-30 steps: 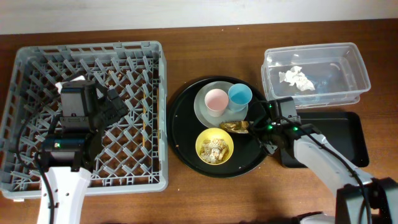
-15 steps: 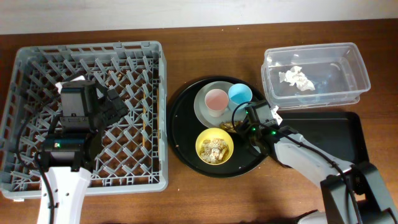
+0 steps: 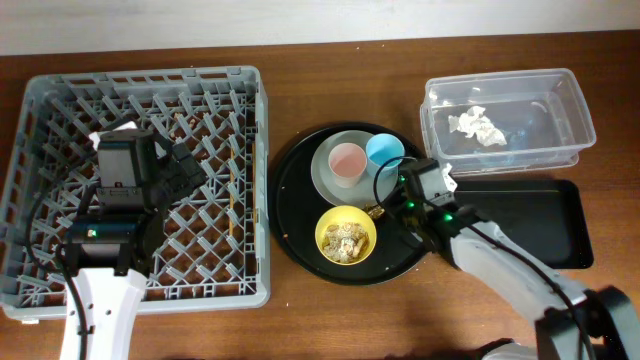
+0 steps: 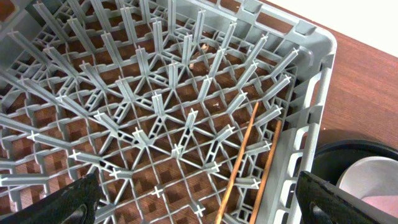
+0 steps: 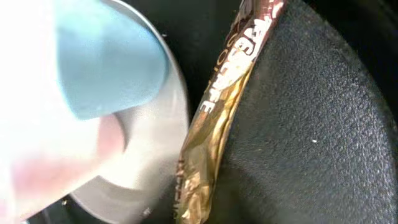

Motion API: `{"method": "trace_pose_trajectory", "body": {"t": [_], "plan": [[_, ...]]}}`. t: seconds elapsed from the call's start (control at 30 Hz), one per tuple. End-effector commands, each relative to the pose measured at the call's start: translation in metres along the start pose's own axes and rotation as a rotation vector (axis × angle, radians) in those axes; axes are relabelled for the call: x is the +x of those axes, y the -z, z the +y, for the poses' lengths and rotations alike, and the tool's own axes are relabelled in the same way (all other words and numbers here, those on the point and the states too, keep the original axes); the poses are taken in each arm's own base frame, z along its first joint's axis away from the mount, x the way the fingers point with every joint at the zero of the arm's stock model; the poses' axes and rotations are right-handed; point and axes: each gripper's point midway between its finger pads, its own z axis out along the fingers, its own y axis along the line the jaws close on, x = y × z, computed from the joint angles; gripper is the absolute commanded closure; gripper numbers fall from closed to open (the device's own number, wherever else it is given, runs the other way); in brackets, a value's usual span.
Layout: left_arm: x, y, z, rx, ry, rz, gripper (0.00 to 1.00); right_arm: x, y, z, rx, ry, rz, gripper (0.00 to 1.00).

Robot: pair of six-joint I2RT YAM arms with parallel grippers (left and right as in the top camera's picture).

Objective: Sort waste into correct bins and load items into the dishwasher rack
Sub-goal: 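Lower the right gripper onto the gold wrapper and close on it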

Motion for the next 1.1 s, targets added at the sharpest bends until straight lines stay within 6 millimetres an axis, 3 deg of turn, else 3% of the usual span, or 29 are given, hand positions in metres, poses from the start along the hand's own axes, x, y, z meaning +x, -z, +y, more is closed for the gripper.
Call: {"method": "trace_pose_trajectory", "body": {"t": [0.0,0.3,0.37,0.43,0.47,0.53,0.63,0.67,0.73,0.77,1.03,1.07], "plan": [[-0.003,0.002,0.000,0.004,0.017,-0.007,0.01,0.003,0.002,-0.002,0.006,0.025,0.005,0.39],[-0.003,0.002,0.000,0.004,0.017,-0.007,0.01,0.012,-0.029,-0.019,0.076,0.026,0.039,0.37],[-0.003,0.002,0.000,0.004,0.017,-0.008,0.01,0.012,-0.029,-0.020,0.076,0.040,0.040,0.48],[-0.003,0.002,0.000,0.004,0.017,-0.007,0.01,0.013,-0.028,-0.020,0.080,0.045,0.043,0.78],[-0.003,0.002,0.000,0.004,0.017,-0.007,0.01,0.012,-0.028,-0.020,0.077,0.045,0.042,0.87],[-0.003,0.002,0.000,0.004,0.017,-0.007,0.01,0.011,-0.025,-0.018,0.070,0.047,0.039,0.96],[-0.003,0.002,0.000,0.004,0.017,-0.007,0.01,0.008,-0.013,-0.012,0.047,0.079,0.028,0.95],[-0.003,0.002,0.000,0.004,0.017,-0.007,0.01,0.007,-0.011,-0.009,0.037,0.079,0.025,0.90],[-0.003,0.002,0.000,0.004,0.017,-0.007,0.01,0.011,-0.011,-0.009,0.033,0.084,0.047,0.60],[-0.003,0.002,0.000,0.004,0.017,-0.007,0.01,0.013,-0.012,-0.011,0.038,0.123,0.055,0.57],[-0.003,0.002,0.000,0.004,0.017,-0.007,0.01,0.019,-0.017,-0.016,0.046,0.288,0.088,0.47],[-0.003,0.002,0.000,0.004,0.017,-0.007,0.01,0.022,-0.017,-0.012,0.022,0.327,0.104,0.54]]}}
